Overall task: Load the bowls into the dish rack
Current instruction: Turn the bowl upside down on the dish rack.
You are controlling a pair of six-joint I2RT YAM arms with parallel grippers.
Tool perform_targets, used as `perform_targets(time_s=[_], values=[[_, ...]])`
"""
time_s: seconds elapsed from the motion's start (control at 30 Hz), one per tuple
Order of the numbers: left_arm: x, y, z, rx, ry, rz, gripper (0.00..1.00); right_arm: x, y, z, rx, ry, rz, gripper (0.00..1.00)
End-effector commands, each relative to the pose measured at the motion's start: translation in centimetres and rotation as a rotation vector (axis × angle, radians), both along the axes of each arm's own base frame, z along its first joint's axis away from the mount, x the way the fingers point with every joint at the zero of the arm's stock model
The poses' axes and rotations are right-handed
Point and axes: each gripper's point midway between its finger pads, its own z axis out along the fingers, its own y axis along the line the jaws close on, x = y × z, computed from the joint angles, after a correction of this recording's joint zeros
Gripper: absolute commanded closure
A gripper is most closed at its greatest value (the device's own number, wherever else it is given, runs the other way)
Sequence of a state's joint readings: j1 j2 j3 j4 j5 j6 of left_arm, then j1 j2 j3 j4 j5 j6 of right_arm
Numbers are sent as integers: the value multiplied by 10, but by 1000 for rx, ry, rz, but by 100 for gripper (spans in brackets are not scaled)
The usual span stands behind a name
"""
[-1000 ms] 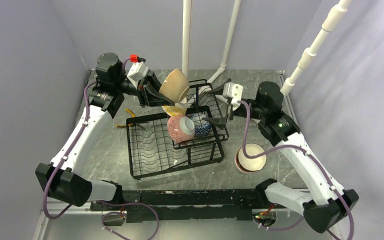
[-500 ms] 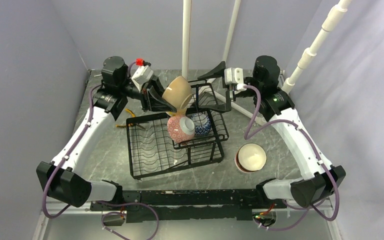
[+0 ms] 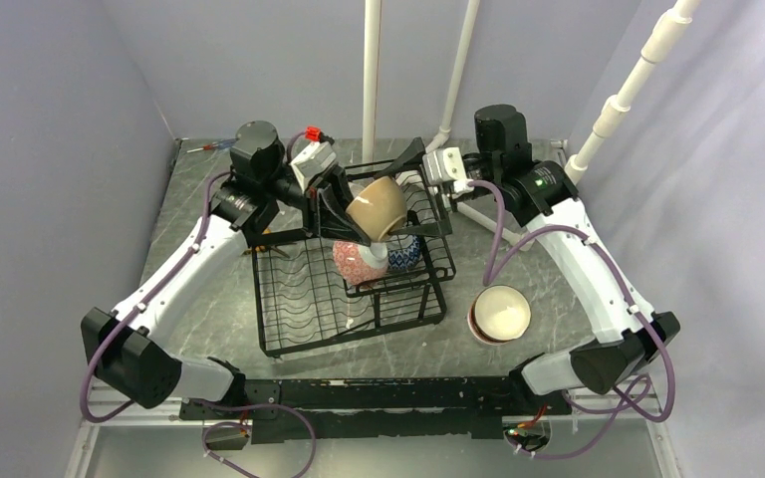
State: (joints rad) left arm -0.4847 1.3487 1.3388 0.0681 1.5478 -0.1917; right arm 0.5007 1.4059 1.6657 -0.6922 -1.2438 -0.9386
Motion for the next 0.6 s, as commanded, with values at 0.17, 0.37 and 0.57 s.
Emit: perform_targets(time_s=[0.17,0.37,0.57], values=[[-35,7,10,-5,-96,-222,97,-14,4,-3,29,-26,76,4],[-27,1,11,-11,-93,-189,97,-14,3,-3,34,-32,60,64],[-12,-3,5,-27,-113,-159,84,-12,0,-5,84,-60,-14,100]])
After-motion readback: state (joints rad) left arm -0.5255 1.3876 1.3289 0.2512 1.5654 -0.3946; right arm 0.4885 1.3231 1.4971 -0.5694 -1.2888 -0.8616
